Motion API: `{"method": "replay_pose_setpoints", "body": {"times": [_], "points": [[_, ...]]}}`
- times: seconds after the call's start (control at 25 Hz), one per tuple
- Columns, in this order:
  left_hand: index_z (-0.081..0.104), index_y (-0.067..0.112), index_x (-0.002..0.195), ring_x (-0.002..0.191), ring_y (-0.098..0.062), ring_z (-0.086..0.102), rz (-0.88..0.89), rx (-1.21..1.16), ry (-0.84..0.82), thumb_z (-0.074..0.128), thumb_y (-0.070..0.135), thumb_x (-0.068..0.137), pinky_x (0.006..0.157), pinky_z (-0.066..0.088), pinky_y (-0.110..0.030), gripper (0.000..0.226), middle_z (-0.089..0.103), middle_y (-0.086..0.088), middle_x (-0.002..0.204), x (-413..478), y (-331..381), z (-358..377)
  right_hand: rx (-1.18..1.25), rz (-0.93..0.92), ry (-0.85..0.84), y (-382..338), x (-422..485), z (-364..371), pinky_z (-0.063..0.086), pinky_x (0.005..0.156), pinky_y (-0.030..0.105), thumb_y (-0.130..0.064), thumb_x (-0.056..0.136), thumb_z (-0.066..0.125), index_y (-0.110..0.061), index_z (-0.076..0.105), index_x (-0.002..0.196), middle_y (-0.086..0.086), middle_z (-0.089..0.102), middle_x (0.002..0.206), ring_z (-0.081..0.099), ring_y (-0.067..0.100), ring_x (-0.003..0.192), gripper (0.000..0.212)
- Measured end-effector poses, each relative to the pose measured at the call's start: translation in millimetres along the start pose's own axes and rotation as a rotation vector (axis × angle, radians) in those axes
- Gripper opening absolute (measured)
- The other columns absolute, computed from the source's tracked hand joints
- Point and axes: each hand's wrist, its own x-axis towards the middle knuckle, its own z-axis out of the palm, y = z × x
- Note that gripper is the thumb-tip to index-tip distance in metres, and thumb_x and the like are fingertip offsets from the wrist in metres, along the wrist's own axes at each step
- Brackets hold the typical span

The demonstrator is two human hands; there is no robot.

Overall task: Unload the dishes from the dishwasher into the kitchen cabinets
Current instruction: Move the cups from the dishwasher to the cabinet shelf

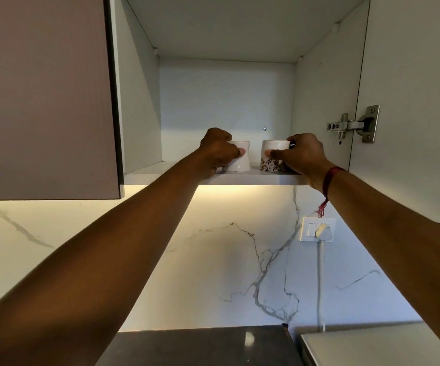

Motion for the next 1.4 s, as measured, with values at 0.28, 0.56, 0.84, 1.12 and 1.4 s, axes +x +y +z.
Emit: {"method": "replay_pose_setpoints", "body": {"times": [0.28, 0.56, 0.84, 1.12, 1.4], "points": [[0.053, 0.006, 0.132, 0.116, -0.032, 0.055, 0.002, 0.058, -0.076, 0.083, 0.016, 0.074, 0.095, 0.053, -0.043, 0.066, 0.054, -0.015, 0.13, 13, 1, 6, -0.237, -0.026, -0.041, 0, 14, -1, 0.05, 0.095, 0.041, -0.041, 0.076, 0.078, -0.005, 0.059, 0.117, 0.013, 0.063, 0.117, 0.059, 0.028, 0.108, 0.057], [0.051, 0.011, 0.134, 0.116, -0.031, 0.055, -0.02, 0.001, -0.094, 0.082, 0.014, 0.074, 0.097, 0.05, -0.045, 0.067, 0.054, -0.013, 0.131, 24, -11, 10, -0.324, -0.052, -0.062, 9, 22, 7, 0.05, 0.096, 0.044, -0.043, 0.08, 0.074, -0.006, 0.053, 0.124, 0.015, 0.061, 0.122, 0.057, 0.032, 0.11, 0.062], [0.034, 0.015, 0.146, 0.124, -0.032, 0.049, 0.005, 0.095, -0.141, 0.084, 0.014, 0.072, 0.1, 0.048, -0.044, 0.089, 0.043, -0.013, 0.144, 15, -10, 6, -0.372, -0.023, -0.09, 9, 16, 8, 0.049, 0.09, 0.037, -0.045, 0.078, 0.075, -0.005, 0.046, 0.128, 0.014, 0.058, 0.125, 0.055, 0.031, 0.111, 0.07], [0.033, 0.003, 0.141, 0.132, -0.031, 0.04, 0.163, 0.405, -0.022, 0.081, 0.033, 0.075, 0.103, 0.036, -0.034, 0.087, 0.042, -0.015, 0.144, -11, 3, 1, -0.383, -0.005, -0.087, 0, 0, 3, 0.045, 0.094, 0.036, -0.037, 0.08, 0.075, -0.002, 0.028, 0.141, 0.019, 0.051, 0.135, 0.051, 0.035, 0.119, 0.084], [0.04, 0.007, 0.142, 0.131, -0.029, 0.043, 0.519, 0.281, 0.31, 0.067, 0.019, 0.088, 0.104, 0.036, -0.03, 0.062, 0.044, -0.014, 0.143, -54, -6, 17, -0.376, -0.118, -0.027, 11, -45, -2, 0.045, 0.09, 0.036, -0.044, 0.094, 0.055, -0.009, 0.009, 0.151, 0.017, 0.054, 0.135, 0.057, 0.032, 0.117, 0.08]]}}
